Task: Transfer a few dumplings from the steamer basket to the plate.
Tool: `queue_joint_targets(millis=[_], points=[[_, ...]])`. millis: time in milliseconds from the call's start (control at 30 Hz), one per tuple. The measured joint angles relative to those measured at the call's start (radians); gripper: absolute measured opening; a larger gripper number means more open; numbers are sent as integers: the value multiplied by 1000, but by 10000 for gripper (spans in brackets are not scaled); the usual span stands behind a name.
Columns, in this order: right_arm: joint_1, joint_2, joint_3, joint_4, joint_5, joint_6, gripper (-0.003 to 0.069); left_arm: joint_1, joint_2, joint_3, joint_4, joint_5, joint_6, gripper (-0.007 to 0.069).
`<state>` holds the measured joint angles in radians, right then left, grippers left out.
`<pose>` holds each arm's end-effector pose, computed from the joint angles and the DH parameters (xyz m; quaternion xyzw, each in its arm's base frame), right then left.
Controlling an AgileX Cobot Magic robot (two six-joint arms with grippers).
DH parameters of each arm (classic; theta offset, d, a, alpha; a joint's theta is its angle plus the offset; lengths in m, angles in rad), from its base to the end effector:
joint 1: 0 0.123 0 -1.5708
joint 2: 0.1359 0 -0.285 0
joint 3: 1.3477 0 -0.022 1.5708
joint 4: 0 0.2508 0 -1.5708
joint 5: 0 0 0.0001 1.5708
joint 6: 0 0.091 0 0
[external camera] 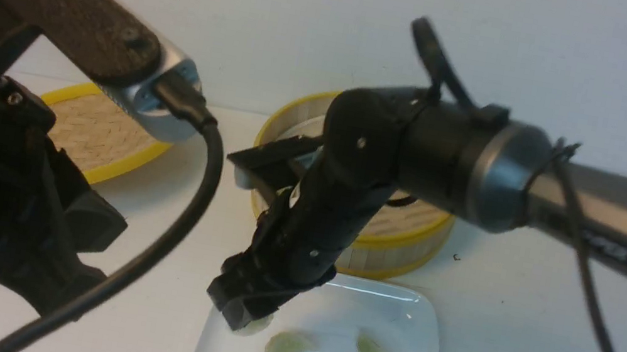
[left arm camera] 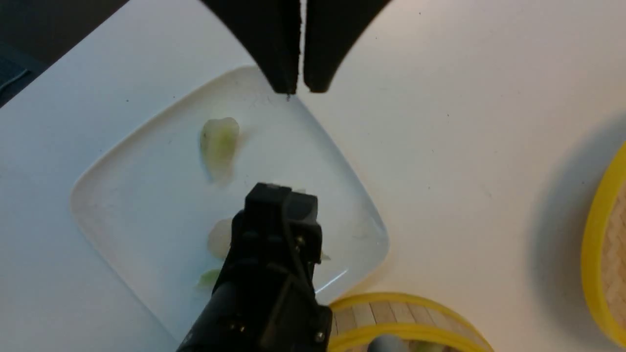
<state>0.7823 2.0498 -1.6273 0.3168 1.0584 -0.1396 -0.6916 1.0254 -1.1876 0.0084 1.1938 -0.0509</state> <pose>0.2845 0.3176 0.2082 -0.3794 0.9098 0.1640 0.0374 0.1371 -0.1126 0.3939 0.2998 0.9029 -0.1079 0.2886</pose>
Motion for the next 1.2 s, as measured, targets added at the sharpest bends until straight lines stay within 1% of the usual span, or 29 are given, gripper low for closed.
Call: queue_joint_targets(millis=[100,167,300,467,567,667,767,867,933,967,1000,1100,1167,1200], points=[[5,57,0,-6,-45,6,400,0,0,4,0,0,0,-6],[5,79,0,-34,-67,8,400,0,0,4,0,-1,0,-6],[5,82,0,-98,-104,9,400,0,0,4,0,-1,0,-6],[4,82,0,-119,-122,9,404,0,0,4,0,-1,0,-6],[4,82,0,-124,-127,9,436,0,0,4,0,-1,1,-6],[4,82,0,-135,-132,9,492,0,0,4,0,-1,1,-6],[4,81,0,-145,-130,9,514,0,0,4,-2,-1,0,-6],[4,65,-10,-165,-99,15,513,0,-3,5,-2,-1,0,-6],[4,36,-42,-198,-49,35,480,0,-8,5,-2,-2,0,-6],[4,20,-53,-219,-24,44,455,0,-12,5,-2,-3,0,-6],[4,0,-69,-241,-4,56,415,0,-15,5,-2,-4,0,-6],[4,-95,-125,-343,82,89,265,0,-27,6,-1,-17,0,-6],[2,-198,-150,-412,147,117,135,0,-37,6,0,-26,0,-6],[1,-219,-154,-428,153,123,113,0,-38,6,0,-27,0,-6]])
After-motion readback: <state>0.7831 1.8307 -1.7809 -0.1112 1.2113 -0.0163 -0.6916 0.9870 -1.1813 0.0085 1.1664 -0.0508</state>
